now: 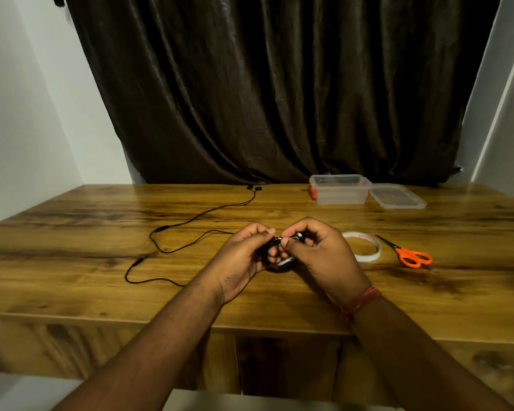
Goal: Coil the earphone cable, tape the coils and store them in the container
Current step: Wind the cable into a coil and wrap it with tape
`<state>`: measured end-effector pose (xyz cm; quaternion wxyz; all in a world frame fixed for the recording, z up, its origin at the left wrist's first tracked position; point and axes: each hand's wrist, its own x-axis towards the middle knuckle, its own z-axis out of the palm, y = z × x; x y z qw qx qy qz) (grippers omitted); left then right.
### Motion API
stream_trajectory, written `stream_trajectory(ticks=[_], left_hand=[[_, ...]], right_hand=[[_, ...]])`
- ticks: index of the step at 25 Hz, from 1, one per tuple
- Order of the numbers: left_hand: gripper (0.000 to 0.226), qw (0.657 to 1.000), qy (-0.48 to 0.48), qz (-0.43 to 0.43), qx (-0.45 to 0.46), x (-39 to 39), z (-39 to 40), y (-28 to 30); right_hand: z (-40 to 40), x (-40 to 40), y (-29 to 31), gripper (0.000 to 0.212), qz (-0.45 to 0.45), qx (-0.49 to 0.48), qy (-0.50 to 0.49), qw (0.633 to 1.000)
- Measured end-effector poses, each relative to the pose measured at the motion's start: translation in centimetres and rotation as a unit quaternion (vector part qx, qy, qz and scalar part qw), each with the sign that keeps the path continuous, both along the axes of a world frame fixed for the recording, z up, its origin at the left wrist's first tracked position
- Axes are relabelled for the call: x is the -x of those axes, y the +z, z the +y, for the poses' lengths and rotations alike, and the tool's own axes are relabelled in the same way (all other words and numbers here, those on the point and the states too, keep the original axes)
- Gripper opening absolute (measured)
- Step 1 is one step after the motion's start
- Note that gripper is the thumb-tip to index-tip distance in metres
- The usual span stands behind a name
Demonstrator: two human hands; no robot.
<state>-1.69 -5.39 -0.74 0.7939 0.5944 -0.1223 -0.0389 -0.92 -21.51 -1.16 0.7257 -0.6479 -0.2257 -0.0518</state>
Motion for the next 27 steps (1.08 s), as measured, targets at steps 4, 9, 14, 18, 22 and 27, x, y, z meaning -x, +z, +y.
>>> stream_trajectory(ticks=[4, 9, 14, 18, 22, 27], left_hand=[[0.017, 1.000, 0.005, 0.000, -0.030, 0.1, -0.1, -0.1], [0.015, 0.997, -0.003, -0.019, -0.074, 0.3, -0.2, 0.0], [0.009, 0.998, -0.063, 0.013, -0.020, 0.1, 0.3, 0.1], [0.013, 0.996, -0.092, 0.020, 0.000, -0.2, 0.9, -0.1], [0.043, 0.994, -0.102, 0.044, 0.004, -0.5, 1.0, -0.1], [0.052, 0.997, -0.054, 0.041, -0.024, -0.4, 0.7, -0.2]], right_hand=[[0.0, -0.3, -0.2, 0.016, 0.002, 0.015, -0.031, 0.999], [-0.2, -0.3, -0.3, 0.021, 0.003, 0.019, -0.040, 0.999], [-0.4, -0.2, -0.1, 0.014, 0.021, -0.020, -0.021, 0.999], [-0.5, -0.2, 0.0, 0.011, 0.025, -0.026, -0.006, 0.999], [-0.4, -0.1, -0.1, 0.019, 0.025, -0.018, 0.012, 0.999], [-0.4, -0.4, -0.3, 0.021, 0.020, 0.002, 0.027, 0.999]])
